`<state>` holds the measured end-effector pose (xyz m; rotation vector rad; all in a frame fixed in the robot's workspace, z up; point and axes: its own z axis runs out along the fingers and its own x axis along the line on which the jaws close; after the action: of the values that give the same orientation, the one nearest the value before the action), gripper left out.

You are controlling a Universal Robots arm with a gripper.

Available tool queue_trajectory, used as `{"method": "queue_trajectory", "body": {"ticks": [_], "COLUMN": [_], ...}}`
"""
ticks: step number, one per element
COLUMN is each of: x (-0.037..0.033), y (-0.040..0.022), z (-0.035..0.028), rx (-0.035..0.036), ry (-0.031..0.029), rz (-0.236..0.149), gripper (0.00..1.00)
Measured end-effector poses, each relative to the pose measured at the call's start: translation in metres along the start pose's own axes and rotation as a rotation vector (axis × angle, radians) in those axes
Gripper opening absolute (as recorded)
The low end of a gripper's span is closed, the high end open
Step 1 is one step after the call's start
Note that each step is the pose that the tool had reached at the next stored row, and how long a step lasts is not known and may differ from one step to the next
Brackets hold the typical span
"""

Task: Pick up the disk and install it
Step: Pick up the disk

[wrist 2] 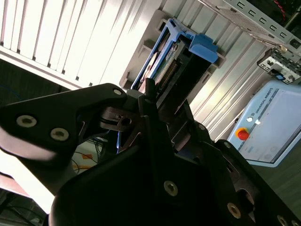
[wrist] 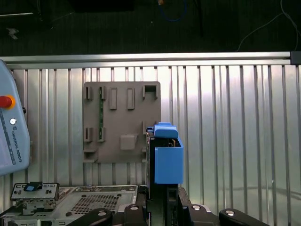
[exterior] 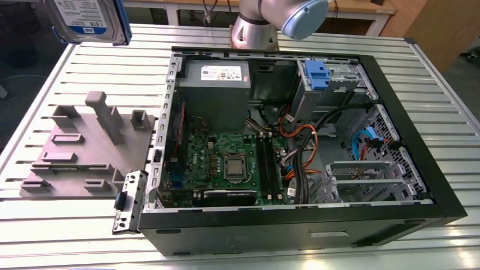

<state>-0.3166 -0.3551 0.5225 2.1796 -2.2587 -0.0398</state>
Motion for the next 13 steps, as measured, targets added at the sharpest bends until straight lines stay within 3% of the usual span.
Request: {"method": "queue_trajectory", "body": {"ticks": [5, 13], "x": [-0.0001, -0.001], "y": [-0.0021, -0.0117], "z": [-0.0001, -0.0002], "rx": [-0.0001, 0.0], "ry": [0.0001, 0.0001], "rz": [0.0, 0.0], "gripper": [0.35, 0.35]}}
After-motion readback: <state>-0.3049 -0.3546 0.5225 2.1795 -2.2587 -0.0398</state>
